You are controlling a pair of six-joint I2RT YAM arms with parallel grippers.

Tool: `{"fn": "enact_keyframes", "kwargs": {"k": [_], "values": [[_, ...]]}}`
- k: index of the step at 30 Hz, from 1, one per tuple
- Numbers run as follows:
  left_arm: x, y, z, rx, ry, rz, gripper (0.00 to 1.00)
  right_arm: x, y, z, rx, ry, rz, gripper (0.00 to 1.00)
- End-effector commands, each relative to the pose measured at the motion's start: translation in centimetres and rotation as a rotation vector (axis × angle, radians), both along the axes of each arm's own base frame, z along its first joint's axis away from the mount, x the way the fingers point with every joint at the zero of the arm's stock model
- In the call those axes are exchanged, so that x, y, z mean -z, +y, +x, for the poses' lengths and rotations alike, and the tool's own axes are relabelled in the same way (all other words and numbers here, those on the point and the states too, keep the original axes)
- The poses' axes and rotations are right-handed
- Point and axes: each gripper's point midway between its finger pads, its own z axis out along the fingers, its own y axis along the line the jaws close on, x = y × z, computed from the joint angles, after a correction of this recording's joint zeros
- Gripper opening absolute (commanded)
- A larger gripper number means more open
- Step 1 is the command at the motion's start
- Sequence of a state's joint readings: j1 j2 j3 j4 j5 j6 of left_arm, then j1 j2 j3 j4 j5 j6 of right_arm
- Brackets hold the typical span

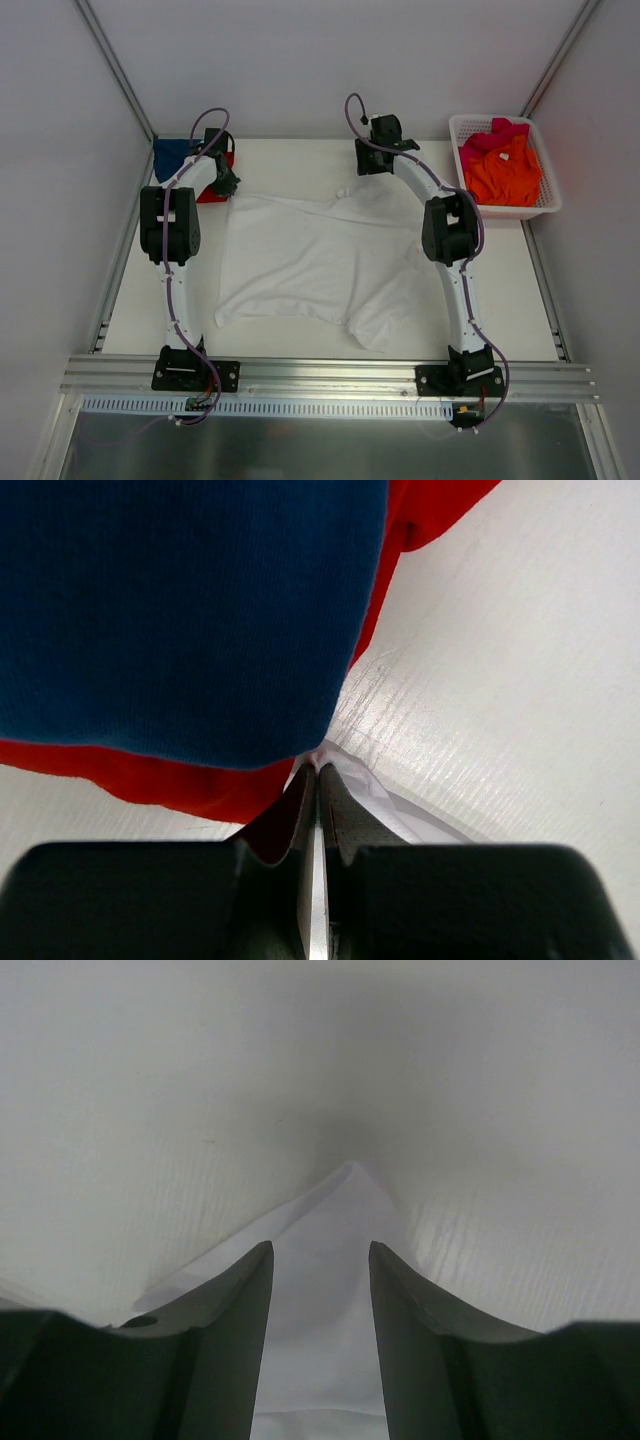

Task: Fold and stack the t-shirts
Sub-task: Flatten the tshirt out

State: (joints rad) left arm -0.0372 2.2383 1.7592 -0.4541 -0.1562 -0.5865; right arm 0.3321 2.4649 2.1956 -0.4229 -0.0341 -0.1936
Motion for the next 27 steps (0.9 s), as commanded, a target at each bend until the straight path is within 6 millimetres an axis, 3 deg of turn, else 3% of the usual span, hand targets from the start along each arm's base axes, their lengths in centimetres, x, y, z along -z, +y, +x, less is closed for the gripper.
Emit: {"fn": "enact_keyframes", "kwargs": {"k": [1, 8, 17, 27], "values": [[-0.8, 0.3, 0.6, 0.009, -0.014, -0.008, 0.00, -2.1, 1.2, -0.1, -0.030, -0.027, 0.000, 0.47], [-0.7, 0.3, 0.4, 0.013, -0.010, -0.007, 0.00, -1.5, 0.9, 0.0, -0.022, -0.019, 0.003, 0.47], [-0.8, 0.3, 0.5, 0.011, -0.013, -0.007, 0.00, -2.3, 0.3, 0.6, -0.014, -0.015, 0.046, 0.47], [-0.8, 0.4, 0.5, 0.010, -0.012, -0.008, 0.00, -0.2, -0.4, -0.8, 0.030, 0.100, 0.100, 0.47]]}}
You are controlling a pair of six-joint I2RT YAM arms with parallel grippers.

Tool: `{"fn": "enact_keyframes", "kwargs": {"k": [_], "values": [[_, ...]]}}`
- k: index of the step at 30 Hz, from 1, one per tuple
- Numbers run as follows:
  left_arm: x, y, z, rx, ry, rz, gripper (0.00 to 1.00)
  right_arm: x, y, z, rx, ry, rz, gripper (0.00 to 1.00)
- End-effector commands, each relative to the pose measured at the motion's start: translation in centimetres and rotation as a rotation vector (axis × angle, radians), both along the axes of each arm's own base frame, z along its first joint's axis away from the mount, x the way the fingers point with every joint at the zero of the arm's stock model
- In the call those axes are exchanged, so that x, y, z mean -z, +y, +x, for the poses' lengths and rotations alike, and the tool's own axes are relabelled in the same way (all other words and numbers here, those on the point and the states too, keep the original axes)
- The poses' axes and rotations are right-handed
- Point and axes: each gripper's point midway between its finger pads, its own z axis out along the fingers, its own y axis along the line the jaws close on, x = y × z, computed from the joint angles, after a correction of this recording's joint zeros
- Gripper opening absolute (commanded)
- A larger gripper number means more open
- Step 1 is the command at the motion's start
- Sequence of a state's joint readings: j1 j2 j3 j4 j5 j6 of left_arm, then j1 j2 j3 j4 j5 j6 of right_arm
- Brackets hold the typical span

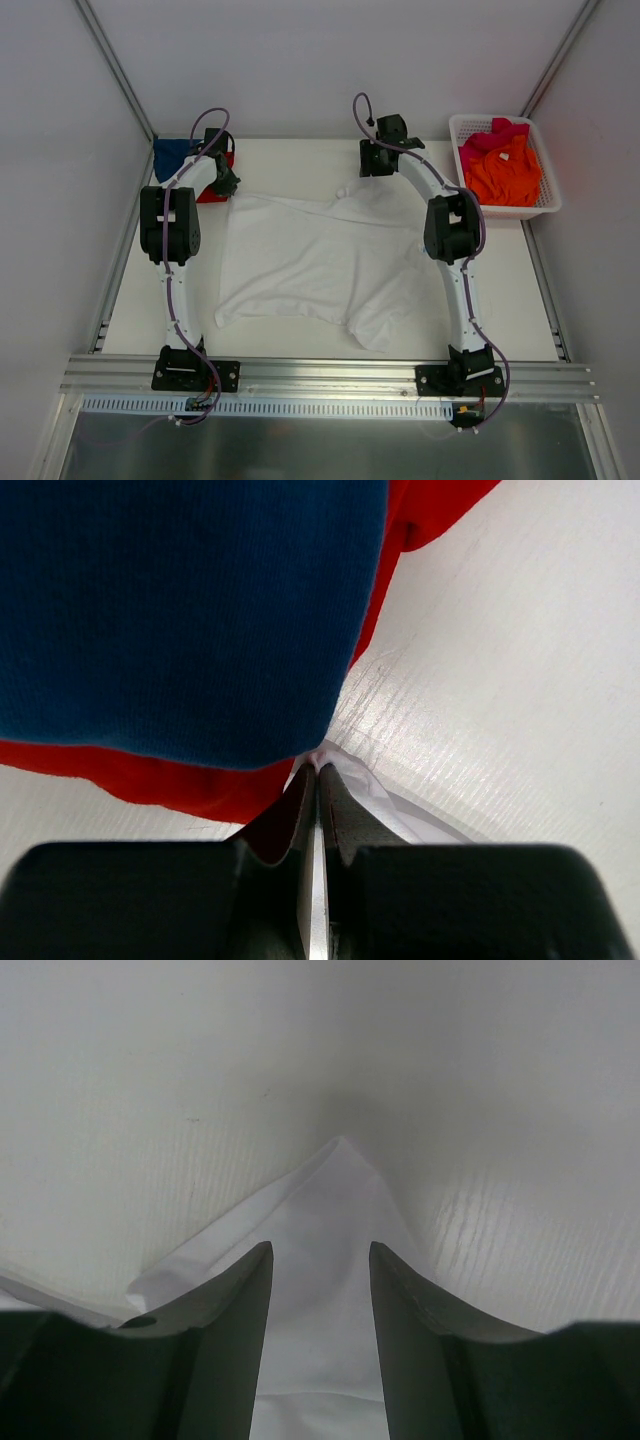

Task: Fold and stack the t-shirts
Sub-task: Flatten the tshirt out

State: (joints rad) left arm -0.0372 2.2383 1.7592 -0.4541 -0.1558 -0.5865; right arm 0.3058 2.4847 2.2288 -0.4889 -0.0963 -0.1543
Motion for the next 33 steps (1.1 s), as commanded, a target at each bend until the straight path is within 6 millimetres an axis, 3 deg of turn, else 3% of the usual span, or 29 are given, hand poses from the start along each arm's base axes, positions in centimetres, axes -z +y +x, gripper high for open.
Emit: {"fn": "enact_keyframes", "kwargs": {"k": [1, 11, 22, 25, 29, 33], "values": [[-0.7, 0.4, 0.4, 0.011, -0.010, -0.009, 0.00, -0.7, -0.1, -0.3, 0.024, 0.033, 0.046, 0.47], [-0.8, 0.4, 0.5, 0.011, -0.012, -0.009, 0.00, 0.8, 0.1, -1.2, 0.005, 0.088, 0.069, 0.44], [-0.7, 0.3, 0.5, 0.013, -0.012, -0.011, 0.00, 0.8, 1.4, -0.9, -0.012, 0.112, 0.145, 0.38], [-0.8, 0.3, 0.6, 0.013, -0.013, -0.011, 0.00, 0.7, 1.4, -0.7, -0.010, 0.108, 0.153, 0.29], [-0.8, 0.3, 0.6, 0.014, -0.013, -0.012, 0.00, 0.4, 1.4, -0.5, -0.005, 0.093, 0.152, 0.10], [-0.7, 0.2, 0.6, 0.018, -0.013, -0.014, 0.00, 0.2, 1.1, -0.2, 0.006, 0.076, 0.138, 0.00]]}}
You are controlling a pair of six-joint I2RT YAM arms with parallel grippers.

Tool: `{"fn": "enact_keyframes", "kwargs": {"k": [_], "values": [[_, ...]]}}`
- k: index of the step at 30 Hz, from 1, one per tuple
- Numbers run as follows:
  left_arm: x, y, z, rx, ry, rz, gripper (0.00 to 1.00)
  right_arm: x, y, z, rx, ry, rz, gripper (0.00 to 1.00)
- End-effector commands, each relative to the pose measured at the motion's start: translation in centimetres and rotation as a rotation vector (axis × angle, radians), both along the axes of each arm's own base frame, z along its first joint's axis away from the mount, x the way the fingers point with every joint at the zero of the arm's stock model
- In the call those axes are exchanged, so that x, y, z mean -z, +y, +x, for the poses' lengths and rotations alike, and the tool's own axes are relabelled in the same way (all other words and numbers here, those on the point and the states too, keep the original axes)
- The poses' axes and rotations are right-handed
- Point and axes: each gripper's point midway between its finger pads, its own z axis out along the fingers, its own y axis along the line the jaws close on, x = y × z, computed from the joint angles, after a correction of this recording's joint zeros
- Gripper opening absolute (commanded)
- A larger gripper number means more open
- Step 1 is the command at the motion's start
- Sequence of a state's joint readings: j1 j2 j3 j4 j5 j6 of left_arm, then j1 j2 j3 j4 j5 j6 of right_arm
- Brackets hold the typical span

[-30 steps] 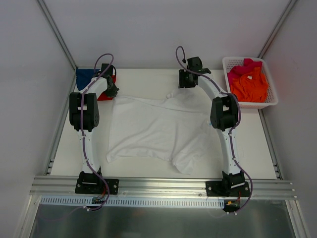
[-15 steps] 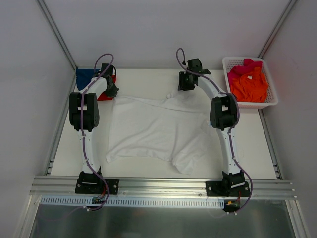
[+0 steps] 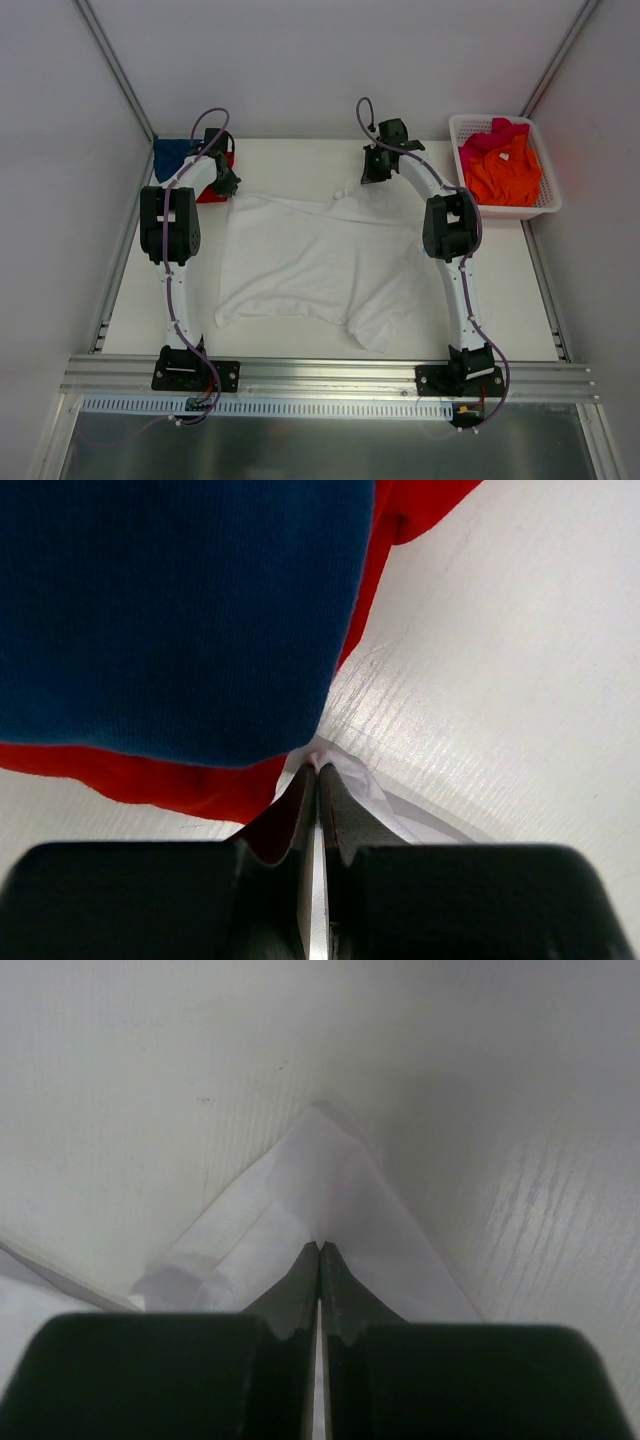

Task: Fold and stack the t-shirts
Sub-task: Flatten the tshirt out

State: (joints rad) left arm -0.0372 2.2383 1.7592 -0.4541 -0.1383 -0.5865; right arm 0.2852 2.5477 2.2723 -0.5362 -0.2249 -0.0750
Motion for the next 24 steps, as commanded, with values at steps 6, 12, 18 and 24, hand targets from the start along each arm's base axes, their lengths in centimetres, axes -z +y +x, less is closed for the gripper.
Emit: {"fn": "enact_keyframes", "kwargs": {"k": [6, 12, 18, 24], "values": [[-0.8, 0.6, 0.6, 0.009, -0.015, 0.003, 0.00, -3.3, -0.7, 0.8, 0.011, -0.092, -0.024, 0.00], [-2.2, 0.2, 0.8, 0.010, -0.043, -0.012, 0.00, -7.9, -2.4, 1.3, 0.033, -0.205, -0.088, 0.00], [-5.8, 0.4, 1.5, 0.018, -0.115, 0.002, 0.00, -11.0, -3.0, 1.3, 0.047, -0.257, -0.104, 0.00], [-9.3, 0.7, 1.3, 0.019, -0.178, 0.015, 0.00, -14.3, -3.6, 0.8, 0.062, -0.311, -0.114, 0.00]]}}
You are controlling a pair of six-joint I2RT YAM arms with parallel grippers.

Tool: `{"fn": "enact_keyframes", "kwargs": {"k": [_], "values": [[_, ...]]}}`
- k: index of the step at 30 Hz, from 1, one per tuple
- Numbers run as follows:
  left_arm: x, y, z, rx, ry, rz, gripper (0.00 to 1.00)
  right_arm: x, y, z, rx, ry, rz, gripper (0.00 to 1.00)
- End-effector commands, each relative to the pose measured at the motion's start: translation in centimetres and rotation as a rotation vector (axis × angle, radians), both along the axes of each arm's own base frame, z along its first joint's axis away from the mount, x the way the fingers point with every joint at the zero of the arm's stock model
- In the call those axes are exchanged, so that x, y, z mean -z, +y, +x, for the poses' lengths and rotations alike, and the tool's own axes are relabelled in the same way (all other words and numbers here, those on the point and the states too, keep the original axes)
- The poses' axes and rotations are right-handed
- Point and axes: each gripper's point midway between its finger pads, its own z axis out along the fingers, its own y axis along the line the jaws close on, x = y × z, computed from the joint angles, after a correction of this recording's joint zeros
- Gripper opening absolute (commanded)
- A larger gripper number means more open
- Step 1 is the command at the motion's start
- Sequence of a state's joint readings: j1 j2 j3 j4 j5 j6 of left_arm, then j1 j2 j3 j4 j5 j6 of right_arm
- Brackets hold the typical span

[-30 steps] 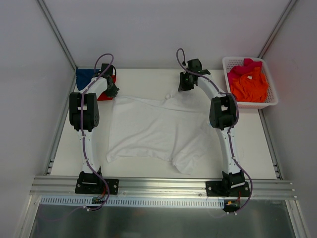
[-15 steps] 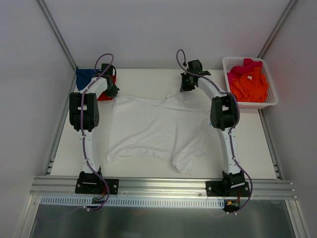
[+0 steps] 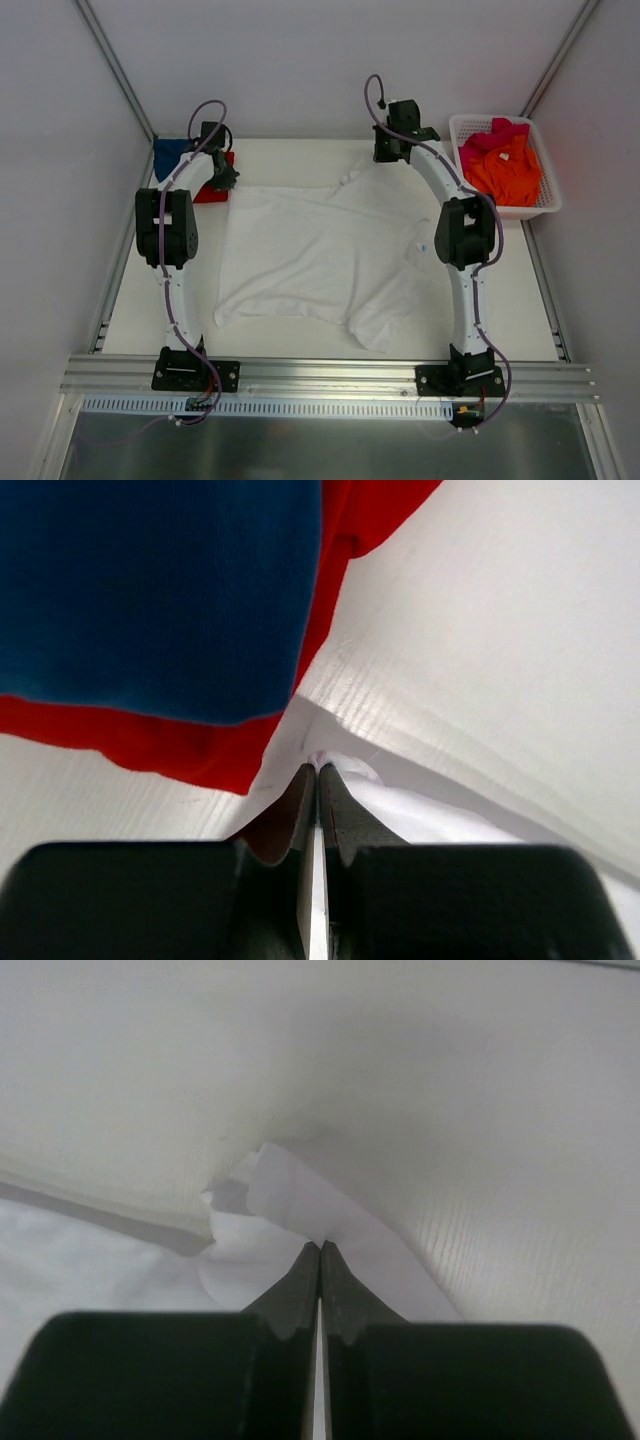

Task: Fold and stack the t-shirts
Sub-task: Flatten the tshirt out

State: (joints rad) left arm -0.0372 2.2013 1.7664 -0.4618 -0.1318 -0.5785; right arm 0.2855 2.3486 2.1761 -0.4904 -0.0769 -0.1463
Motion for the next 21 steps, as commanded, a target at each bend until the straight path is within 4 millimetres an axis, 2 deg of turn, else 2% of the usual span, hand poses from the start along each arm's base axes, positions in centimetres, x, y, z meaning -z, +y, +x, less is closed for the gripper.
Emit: {"fn": "enact_keyframes", "kwargs": {"k": [1, 5, 11, 13, 15, 16, 17, 18, 20, 21], "values": [[-7.7, 0.8, 0.9, 0.009, -0.151, 0.020, 0.00, -6.5, -1.1, -0.2, 0.014, -0.120, -0.012, 0.00], [-10.5, 1.0, 0.7, 0.011, -0.203, 0.030, 0.00, -9.0, -1.6, -0.5, 0.021, -0.159, -0.020, 0.00], [-13.6, 1.1, 0.1, 0.015, -0.257, 0.037, 0.00, -11.4, -2.2, -1.1, 0.030, -0.186, -0.018, 0.00], [-13.7, 1.0, -0.5, 0.015, -0.253, 0.034, 0.00, -12.0, -2.2, -1.8, 0.027, -0.191, -0.012, 0.00], [-14.6, 1.0, -1.1, 0.015, -0.270, 0.036, 0.00, -12.4, -2.3, -2.3, 0.030, -0.191, -0.008, 0.00], [-14.3, 1.0, -1.5, 0.014, -0.259, 0.042, 0.00, -12.6, -2.5, -2.9, 0.031, -0.192, -0.007, 0.00], [-15.0, 1.1, -1.8, 0.012, -0.273, 0.045, 0.00, -12.8, -2.4, -3.3, 0.030, -0.193, -0.006, 0.00], [-14.7, 1.0, -2.3, 0.012, -0.266, 0.045, 0.00, -13.0, -2.5, -3.6, 0.031, -0.197, -0.006, 0.00], [-15.5, 1.0, -3.0, 0.009, -0.276, 0.049, 0.00, -13.4, -2.5, -4.8, 0.028, -0.204, -0.008, 0.00], [-15.2, 1.1, -3.5, 0.008, -0.267, 0.050, 0.00, -12.9, -2.5, -5.4, 0.027, -0.190, -0.011, 0.00]]}}
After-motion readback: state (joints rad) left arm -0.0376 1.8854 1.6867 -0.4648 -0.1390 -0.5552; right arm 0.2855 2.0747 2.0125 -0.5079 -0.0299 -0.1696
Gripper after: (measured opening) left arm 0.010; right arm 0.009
